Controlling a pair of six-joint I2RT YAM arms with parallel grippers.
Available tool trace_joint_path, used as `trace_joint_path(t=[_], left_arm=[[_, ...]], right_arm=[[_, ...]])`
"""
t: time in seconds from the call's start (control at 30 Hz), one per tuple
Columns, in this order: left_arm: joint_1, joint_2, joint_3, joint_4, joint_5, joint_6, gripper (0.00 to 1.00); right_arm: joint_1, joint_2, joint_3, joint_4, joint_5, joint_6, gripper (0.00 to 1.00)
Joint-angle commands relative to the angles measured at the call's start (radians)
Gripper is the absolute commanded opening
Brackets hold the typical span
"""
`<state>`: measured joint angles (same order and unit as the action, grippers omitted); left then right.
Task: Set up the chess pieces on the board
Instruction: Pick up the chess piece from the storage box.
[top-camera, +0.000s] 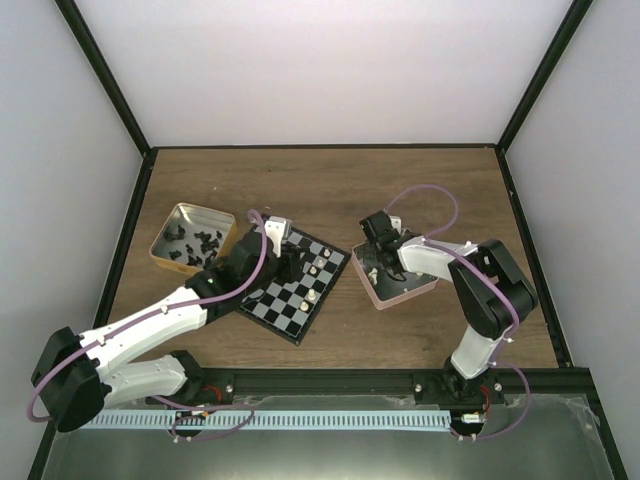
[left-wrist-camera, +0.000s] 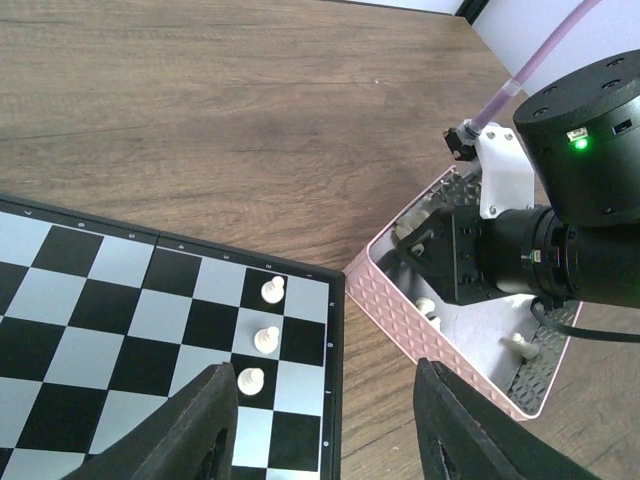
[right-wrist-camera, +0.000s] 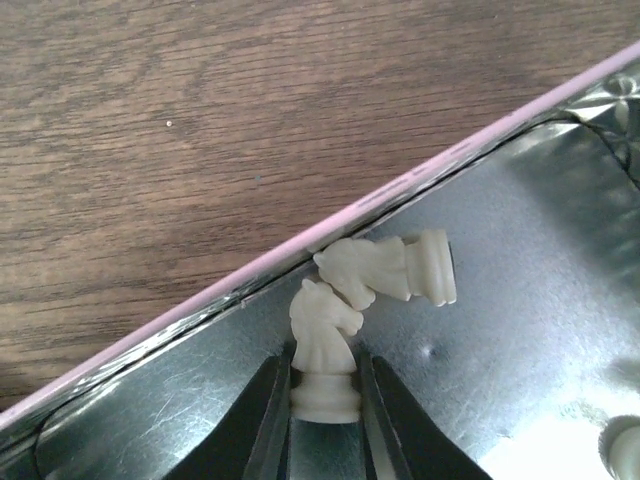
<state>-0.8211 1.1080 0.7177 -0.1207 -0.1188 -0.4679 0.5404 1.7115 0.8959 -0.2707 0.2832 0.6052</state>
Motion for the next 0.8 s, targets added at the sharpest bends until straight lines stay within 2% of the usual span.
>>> trace_joint_path(t=[0.0,0.13,0.27,0.33,0.43,0.53,0.67,0.77], left_arm=[[-0.003,0.0,-0.006,0.014,0.003,-0.012,0.52],[-0.004,-0.004,-0.006,0.015,0.02,-0.038,0.63],[-0.004,-0.004,0.003,0.021,0.056,-0.052,0.75],[-0.003,-0.005,0.012,0.022,0.078,-0.053,0.88],[-0.003,-0.022,0.028,0.021,0.105,-0.05,1.0],[-0.003,-0.06,0.037,0.032,0.148,-0.064,1.0],[-0.003,-0.123,0.03,0.096,0.298,-0.065,1.0],[-0.002,-0.167,-0.019,0.189,0.403,-0.085,1.0]], right_arm=[[0.007,-0.002,-0.018,-0.02,0.006,-0.004,0.12],[0.01,-0.114,-0.063,0.006,-0.027,-0.036,0.11],[0.01,-0.3,-0.136,0.1,-0.165,-0.097,0.12],[0.01,-0.395,-0.164,0.139,-0.239,-0.122,0.12],[0.01,-0.533,-0.214,0.228,-0.373,-0.167,0.12],[0.01,-0.635,-0.272,0.344,-0.576,-0.203,0.11],[0.01,-0.753,-0.351,0.543,-0.903,-0.189,0.11],[0.01,-0.794,-0.372,0.628,-1.025,-0.173,0.11]])
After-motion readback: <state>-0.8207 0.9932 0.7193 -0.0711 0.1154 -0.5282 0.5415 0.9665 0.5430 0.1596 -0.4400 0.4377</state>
